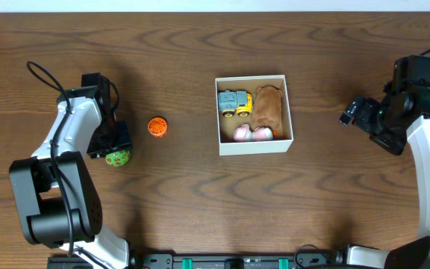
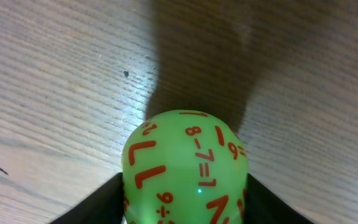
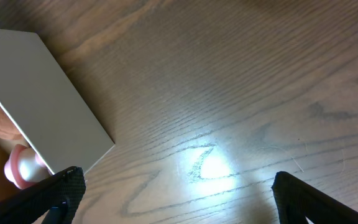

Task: Pack container
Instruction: 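Lower the left gripper onto the green numbered ball and grasp it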

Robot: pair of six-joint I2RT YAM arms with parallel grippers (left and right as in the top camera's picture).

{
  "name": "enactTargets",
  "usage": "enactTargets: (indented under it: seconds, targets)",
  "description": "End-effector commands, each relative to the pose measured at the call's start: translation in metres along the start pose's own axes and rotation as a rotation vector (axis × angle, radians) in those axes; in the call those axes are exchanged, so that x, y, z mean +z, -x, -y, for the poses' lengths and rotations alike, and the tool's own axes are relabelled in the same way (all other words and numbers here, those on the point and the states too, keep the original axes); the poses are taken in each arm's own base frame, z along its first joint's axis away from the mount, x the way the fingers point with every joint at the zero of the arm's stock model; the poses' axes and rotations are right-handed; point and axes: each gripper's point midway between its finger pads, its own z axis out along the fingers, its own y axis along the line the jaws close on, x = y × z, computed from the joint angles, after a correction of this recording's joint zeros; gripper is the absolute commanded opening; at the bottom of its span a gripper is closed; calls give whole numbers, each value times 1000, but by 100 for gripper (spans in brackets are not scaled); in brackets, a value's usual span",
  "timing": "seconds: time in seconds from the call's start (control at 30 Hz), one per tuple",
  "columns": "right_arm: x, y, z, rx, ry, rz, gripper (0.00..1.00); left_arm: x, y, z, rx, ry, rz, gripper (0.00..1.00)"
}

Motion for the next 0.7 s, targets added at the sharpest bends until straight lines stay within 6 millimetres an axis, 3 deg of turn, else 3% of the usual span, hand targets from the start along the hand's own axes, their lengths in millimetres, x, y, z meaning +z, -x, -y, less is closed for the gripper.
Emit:
enactTargets:
  seconds: [0.0,0.17,0.3,0.47,0.67]
  targets:
    - [1,0,1,7,3,-6,99,5,-3,0,17,-4,-21,50]
    - [1,0,1,7,3,-6,99,1,-6,5,31,-37,-30,39]
    - [1,0,1,7,2,-6,99,-24,-5,13,36,-85,-18,36]
    - [1,0,1,7,2,-7,99,-87,-2,32,88,-153,74,31]
    - [1,1,1,7,4,-4,99,-169,-14,100,311,-343,305,18]
